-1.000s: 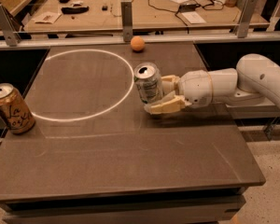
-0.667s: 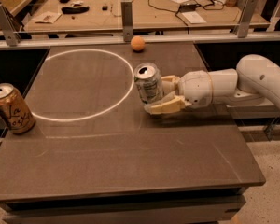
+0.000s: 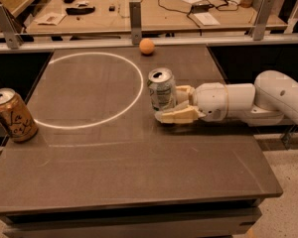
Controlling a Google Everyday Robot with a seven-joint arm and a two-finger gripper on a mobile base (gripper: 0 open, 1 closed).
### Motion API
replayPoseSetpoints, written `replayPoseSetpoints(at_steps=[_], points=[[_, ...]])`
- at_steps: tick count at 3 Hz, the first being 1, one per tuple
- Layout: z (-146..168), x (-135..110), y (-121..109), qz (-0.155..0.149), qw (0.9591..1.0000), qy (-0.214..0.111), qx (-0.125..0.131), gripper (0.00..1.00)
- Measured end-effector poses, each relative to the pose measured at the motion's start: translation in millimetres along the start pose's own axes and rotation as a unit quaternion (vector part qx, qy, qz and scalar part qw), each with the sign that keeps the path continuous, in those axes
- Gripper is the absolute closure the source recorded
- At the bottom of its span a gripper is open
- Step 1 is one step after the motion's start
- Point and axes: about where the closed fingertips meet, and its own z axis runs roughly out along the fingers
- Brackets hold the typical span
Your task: Place 7up can upright
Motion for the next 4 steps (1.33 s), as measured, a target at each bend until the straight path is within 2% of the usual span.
replayPoseSetpoints(at_steps=[1, 3, 4], points=[[-4.9, 4.3, -2.3, 0.022, 0.9995, -0.01, 0.02, 1.0], [-7.3, 9.1, -4.1, 0.034, 0.9989, -0.013, 0.029, 1.0], [-7.6, 12.3, -3.8, 0.04, 0.9988, -0.007, 0.027, 0.84]])
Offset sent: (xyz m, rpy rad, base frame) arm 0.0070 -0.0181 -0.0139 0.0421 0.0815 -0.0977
